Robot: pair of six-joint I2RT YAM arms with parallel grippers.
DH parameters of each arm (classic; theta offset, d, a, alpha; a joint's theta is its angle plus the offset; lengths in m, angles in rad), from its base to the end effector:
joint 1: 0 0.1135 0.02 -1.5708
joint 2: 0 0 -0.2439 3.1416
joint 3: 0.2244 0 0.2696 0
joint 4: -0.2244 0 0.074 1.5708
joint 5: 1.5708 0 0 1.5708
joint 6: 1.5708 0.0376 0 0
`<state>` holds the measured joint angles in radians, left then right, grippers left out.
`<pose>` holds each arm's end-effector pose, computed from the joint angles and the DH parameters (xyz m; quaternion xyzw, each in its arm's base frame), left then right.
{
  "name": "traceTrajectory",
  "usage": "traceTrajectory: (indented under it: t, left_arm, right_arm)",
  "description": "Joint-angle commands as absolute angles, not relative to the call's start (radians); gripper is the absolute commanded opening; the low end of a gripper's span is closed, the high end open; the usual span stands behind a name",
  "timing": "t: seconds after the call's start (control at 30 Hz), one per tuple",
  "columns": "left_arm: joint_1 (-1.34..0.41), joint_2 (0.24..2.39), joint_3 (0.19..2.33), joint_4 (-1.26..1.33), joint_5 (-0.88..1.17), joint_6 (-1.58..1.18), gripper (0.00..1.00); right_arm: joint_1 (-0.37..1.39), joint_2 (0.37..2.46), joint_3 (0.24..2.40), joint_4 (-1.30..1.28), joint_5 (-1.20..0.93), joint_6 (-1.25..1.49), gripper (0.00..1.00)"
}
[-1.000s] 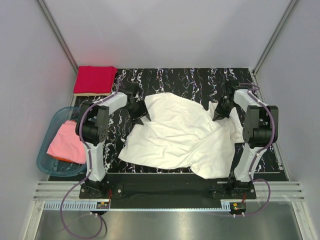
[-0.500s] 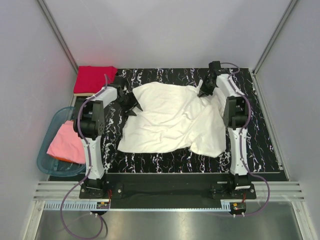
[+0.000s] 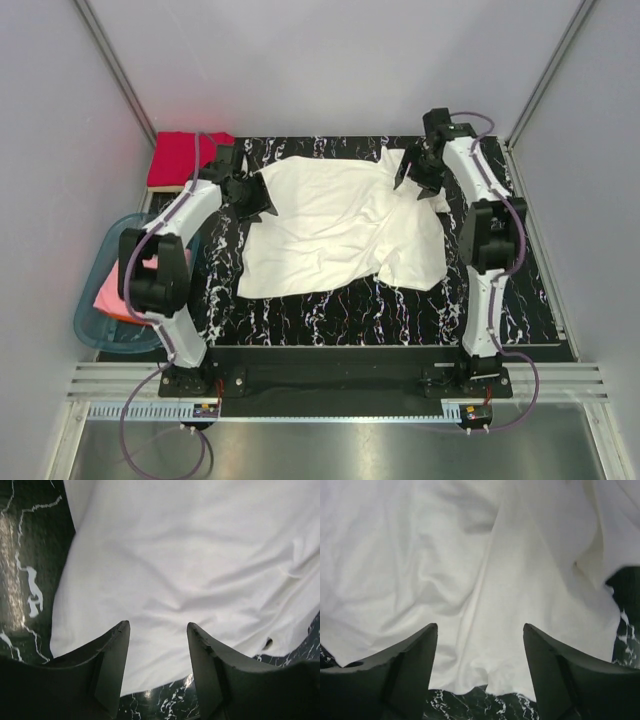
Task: Fold and stack the t-shirts
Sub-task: Flatten the tshirt out
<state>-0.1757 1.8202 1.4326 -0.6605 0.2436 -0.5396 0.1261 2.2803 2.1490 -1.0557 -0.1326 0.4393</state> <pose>0.3936 -0.0791 0.2103 -0.1426 0.9487 -0.1997 0.1992 0.4845 0.0664 0.2204 0.1403 0.9695 0.1155 0.1646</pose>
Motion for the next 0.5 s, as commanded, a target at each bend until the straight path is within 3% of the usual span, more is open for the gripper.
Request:
traceTrajectory:
  t: [0.0, 0.07, 0.27, 0.4, 0.43, 0.47]
  left_arm:
    - [-0.195, 1.648, 1.303, -0.657, 0.225, -0.488, 0.54]
    - [-0.199, 1.551, 1.237, -0.657, 0.248, -0.479, 0.54]
    - [-0.204, 1.322, 1.003, -0.664, 0.284, -0.505, 0.54]
    - [-0.202, 1.263, 0.899, -0.663, 0.383, -0.526, 0.54]
    - [-0.202, 1.243, 0.885, -0.663, 0.411, -0.534, 0.54]
    - [-0.202, 1.229, 0.873, -0.664, 0.42, -0.537, 0.53]
  right_arm:
    - [0.149, 1.957, 1.928, -1.037, -0.107, 0.388, 0.83]
    - [0.149, 1.857, 1.805, -1.01, -0.118, 0.382, 0.98]
    - [0.108, 1.508, 1.327, -0.875, -0.201, 0.376, 1.0]
    - [-0.05, 1.372, 1.065, -0.773, -0.314, 0.374, 0.78]
    - [-0.075, 1.367, 1.04, -0.758, -0.339, 0.367, 0.61]
    - [-0.096, 1.368, 1.022, -0.752, -0.341, 0.351, 0.54]
